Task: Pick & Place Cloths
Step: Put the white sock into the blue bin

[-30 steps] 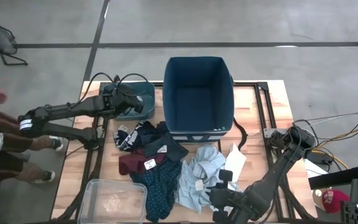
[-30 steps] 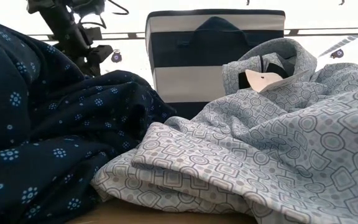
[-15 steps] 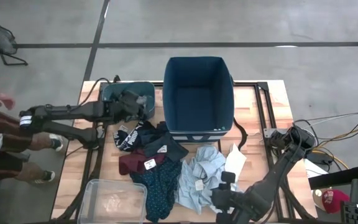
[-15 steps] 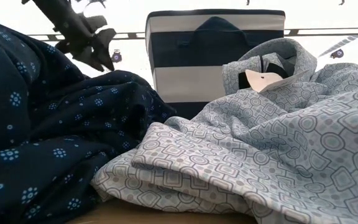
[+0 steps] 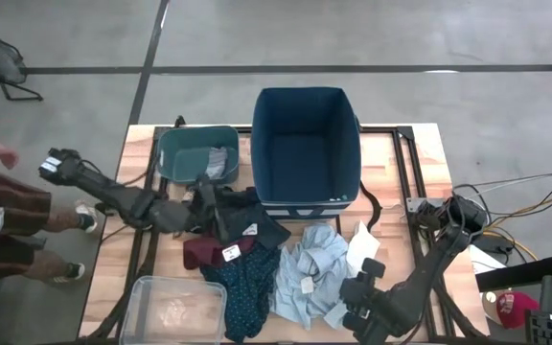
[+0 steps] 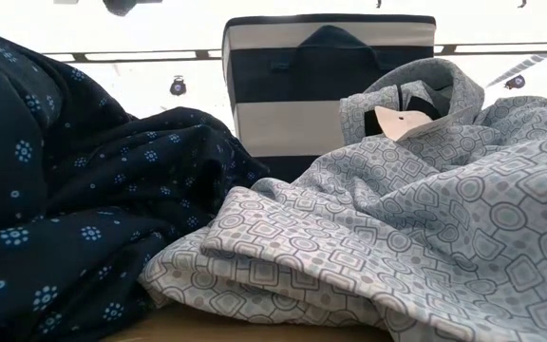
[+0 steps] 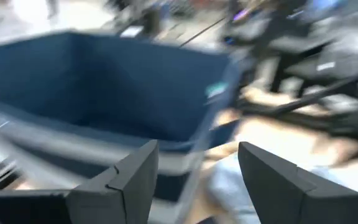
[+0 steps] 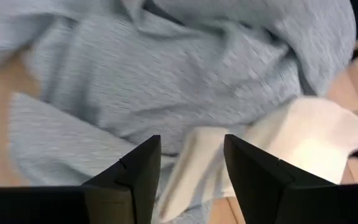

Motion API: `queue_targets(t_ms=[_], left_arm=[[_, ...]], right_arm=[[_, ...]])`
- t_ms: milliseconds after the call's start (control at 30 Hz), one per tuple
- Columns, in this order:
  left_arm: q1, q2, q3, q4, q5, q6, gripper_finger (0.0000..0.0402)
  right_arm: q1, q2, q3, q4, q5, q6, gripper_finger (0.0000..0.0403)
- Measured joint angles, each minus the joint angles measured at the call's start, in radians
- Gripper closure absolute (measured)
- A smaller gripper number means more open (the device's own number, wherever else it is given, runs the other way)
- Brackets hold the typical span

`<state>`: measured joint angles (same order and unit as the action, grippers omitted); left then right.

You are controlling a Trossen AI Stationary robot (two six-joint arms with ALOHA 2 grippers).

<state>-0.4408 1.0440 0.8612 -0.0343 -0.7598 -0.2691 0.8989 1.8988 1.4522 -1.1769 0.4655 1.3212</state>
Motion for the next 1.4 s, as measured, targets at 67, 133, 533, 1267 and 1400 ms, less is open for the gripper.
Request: queue_targets(t_ms=[67,133,533,1267,1400], left_arm=[[-0.044,0.027,0.0,0.106,-0.001,0.06,0.0175],[-0.07,0.066,0.0,0.212,-0.001,0.126,0.0174],[-0.079,0.409,-0.002,0.827,0.071,0.416,0.0174],[-0.08,0.51,-0.002,0.95,0.273,0.415,0.0174],[-0.079,0.51,-0.002,0.943,0.273,0.415,0.0174]], right_arm=[[0.0,0.0,-0.023,-0.011,-0.004,0.036,0.022],[0.0,0.0,-0.045,-0.017,-0.017,0.063,0.0218],[-0.002,-0.001,-0.117,0.009,-0.059,0.086,0.0268],[-0.002,-0.011,0.161,-0.232,0.028,-0.054,0.0393],[-0.003,-0.013,0.303,-0.299,0.114,-0.135,0.0394]])
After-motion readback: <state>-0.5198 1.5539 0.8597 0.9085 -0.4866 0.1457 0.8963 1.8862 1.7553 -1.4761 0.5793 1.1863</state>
